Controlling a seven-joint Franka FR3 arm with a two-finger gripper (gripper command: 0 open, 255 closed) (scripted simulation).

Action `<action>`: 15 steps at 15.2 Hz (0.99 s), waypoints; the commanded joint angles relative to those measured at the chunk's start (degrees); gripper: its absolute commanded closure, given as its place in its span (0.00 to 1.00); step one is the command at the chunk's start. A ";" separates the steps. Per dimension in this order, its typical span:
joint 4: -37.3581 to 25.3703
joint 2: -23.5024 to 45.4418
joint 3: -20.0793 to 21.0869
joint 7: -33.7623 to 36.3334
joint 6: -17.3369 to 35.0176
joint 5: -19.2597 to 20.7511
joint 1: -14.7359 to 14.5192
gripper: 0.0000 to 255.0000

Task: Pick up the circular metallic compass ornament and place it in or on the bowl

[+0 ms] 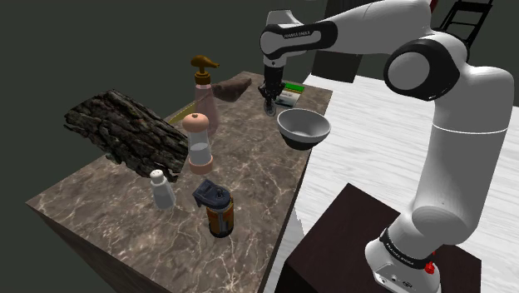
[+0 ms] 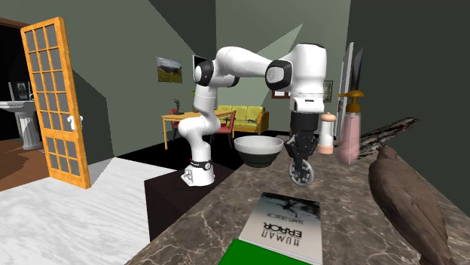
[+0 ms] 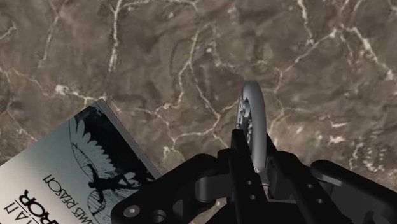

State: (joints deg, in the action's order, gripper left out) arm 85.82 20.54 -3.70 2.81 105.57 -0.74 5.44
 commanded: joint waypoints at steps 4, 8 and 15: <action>-0.65 -0.08 0.00 0.00 -0.72 0.01 0.00 1.00; -3.52 -0.23 -0.02 0.00 -3.74 0.02 0.03 1.00; -9.41 0.10 -0.04 -0.03 -9.29 0.00 0.11 1.00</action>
State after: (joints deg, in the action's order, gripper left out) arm 77.62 20.42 -3.76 2.75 97.27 -0.73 5.55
